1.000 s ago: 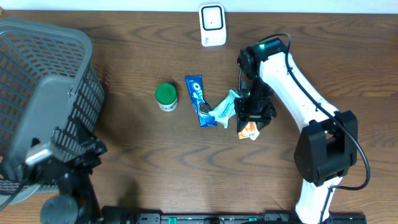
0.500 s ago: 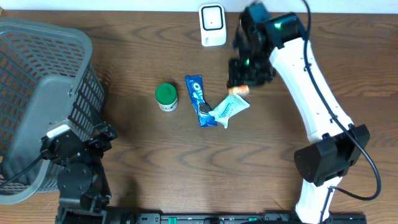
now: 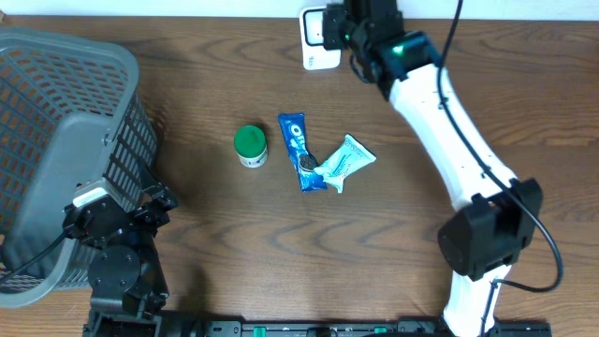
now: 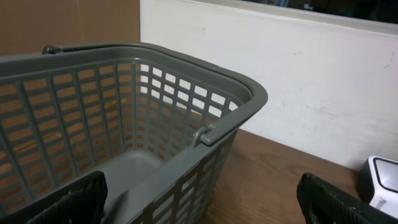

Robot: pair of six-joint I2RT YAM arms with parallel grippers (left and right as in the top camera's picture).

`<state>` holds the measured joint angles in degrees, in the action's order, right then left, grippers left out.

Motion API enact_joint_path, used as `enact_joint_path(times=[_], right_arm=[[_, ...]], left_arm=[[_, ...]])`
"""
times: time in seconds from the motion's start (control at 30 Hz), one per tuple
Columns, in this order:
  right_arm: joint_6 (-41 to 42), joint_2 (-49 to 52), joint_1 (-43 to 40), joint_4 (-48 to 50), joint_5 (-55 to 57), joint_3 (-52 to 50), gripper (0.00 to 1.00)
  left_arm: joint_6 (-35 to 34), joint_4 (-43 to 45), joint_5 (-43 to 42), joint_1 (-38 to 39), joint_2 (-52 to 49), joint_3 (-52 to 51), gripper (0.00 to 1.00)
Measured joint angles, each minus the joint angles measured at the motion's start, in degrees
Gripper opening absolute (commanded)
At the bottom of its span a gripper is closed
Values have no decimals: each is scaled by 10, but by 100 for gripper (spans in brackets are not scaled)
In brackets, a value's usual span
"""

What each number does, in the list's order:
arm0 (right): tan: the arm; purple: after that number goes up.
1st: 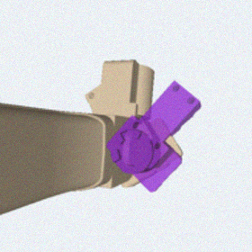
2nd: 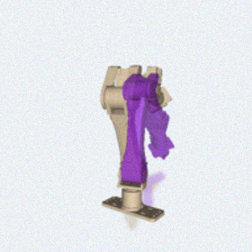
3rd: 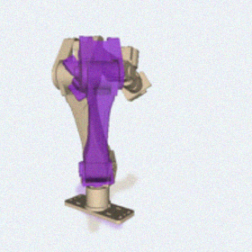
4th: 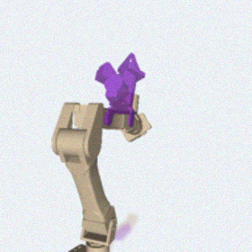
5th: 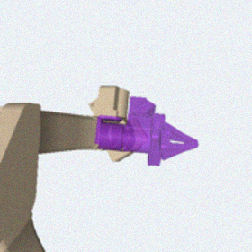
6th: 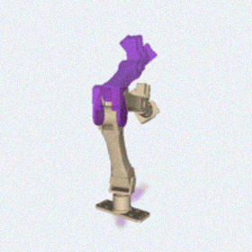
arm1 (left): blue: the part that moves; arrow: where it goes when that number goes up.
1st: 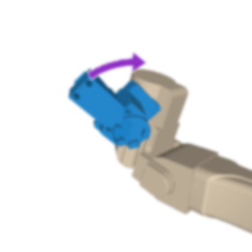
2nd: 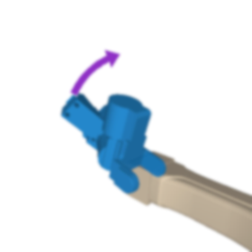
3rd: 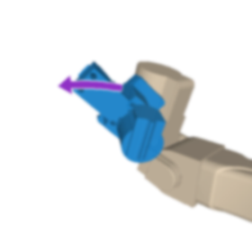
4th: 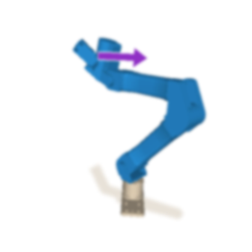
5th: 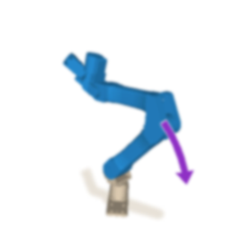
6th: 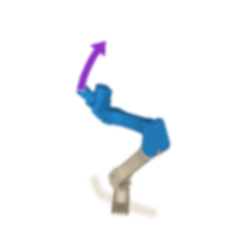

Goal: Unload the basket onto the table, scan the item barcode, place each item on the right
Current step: 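Carry the orange box to the white scanner and hold it there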

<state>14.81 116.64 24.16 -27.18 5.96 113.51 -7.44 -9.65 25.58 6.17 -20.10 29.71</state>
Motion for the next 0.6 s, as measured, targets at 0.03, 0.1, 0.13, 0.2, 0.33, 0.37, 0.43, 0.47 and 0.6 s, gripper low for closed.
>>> enact_joint_path(times=[0.03,0.1,0.13,0.2,0.33,0.37,0.43,0.47,0.6], right_arm=[[0,5,2,44,13,-16,30],[-1,21,5,122,36,-42,29],[-2,30,5,158,46,-53,28],[-10,60,5,235,67,-69,27],[-35,130,4,359,84,-74,34],[-41,148,5,386,87,-74,35],[-51,183,5,429,91,-75,37],[-55,198,5,446,93,-75,37],[-65,256,4,494,98,-76,37]], left_arm=[[0,0,0,0,0,0,98],[0,1,0,0,0,0,98],[0,1,0,0,0,0,98],[0,1,0,0,0,0,98],[0,2,0,0,0,-1,98],[0,3,0,0,0,-1,98],[0,5,0,0,0,-2,98],[0,6,0,0,0,-2,98],[0,7,0,0,0,-2,98]])
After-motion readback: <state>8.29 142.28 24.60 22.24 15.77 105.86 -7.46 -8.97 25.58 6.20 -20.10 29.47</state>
